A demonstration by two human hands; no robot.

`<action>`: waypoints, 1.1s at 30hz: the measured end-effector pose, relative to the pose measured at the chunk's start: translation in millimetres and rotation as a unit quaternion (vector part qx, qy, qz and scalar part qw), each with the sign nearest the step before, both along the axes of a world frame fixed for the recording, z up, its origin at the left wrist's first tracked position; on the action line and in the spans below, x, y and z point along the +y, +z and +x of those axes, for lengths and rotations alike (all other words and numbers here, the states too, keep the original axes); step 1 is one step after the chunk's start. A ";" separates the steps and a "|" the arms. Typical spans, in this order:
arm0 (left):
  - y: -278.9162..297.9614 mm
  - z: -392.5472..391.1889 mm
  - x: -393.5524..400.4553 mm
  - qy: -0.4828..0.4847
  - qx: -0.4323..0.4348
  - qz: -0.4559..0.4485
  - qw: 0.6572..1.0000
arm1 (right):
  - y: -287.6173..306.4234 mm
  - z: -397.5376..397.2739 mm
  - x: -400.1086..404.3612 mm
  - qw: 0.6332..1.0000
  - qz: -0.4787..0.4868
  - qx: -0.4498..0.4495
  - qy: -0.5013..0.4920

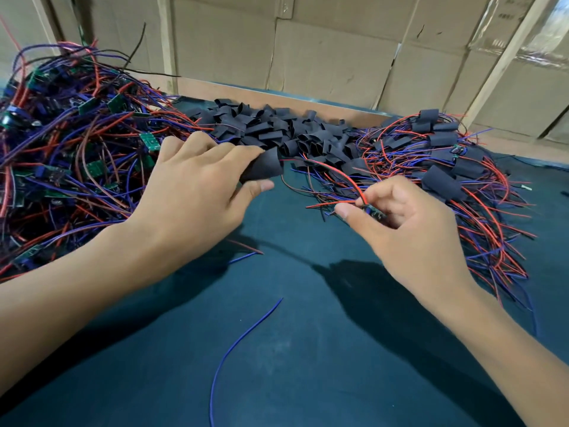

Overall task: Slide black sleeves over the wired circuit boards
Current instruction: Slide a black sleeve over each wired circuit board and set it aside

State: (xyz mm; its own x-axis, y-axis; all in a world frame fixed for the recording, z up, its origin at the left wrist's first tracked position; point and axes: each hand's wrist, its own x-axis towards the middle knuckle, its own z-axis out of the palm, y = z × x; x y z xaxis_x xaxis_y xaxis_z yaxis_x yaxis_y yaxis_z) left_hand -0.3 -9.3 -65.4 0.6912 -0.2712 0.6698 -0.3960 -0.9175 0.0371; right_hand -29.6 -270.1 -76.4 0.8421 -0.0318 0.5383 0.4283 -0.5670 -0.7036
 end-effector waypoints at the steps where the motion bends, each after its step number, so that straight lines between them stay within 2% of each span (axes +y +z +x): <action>1: 0.7 -1.0 0.2 -0.002 -0.003 0.015 1.000 | 1.8 -1.1 0.0 1.000 0.013 -0.005 0.022; 6: -0.1 -6.0 -3.7 -0.060 -0.052 0.056 0.995 | 1.9 -6.0 7.8 0.994 0.012 -0.010 0.110; 11: -2.3 -7.6 -7.3 -0.077 -0.046 0.040 0.995 | 5.1 -4.2 8.0 0.956 0.132 0.065 0.255; 15: -2.3 -7.3 -8.1 -0.102 -0.025 0.025 0.994 | 7.3 -2.5 8.9 0.960 0.142 0.033 0.239; 18: -2.5 -10.3 -12.3 -0.130 -0.031 0.025 0.991 | 7.5 -5.1 12.3 0.955 0.178 0.044 0.234; 23: -8.9 -18.9 -30.5 -0.154 -0.032 0.041 0.987 | 5.9 -7.4 13.7 0.963 0.173 0.034 0.205; 26: -10.0 -20.9 -34.9 -0.180 0.000 0.006 0.984 | 5.8 -8.8 11.3 0.971 0.142 0.026 0.192; 29: -6.8 -21.2 -31.4 -0.188 -0.002 -0.013 0.982 | 9.1 -9.9 8.9 0.967 0.135 0.029 0.216; 33: -1.7 -21.2 -30.5 -0.202 -0.020 -0.002 0.979 | 16.3 -9.8 6.9 0.955 0.177 0.034 0.236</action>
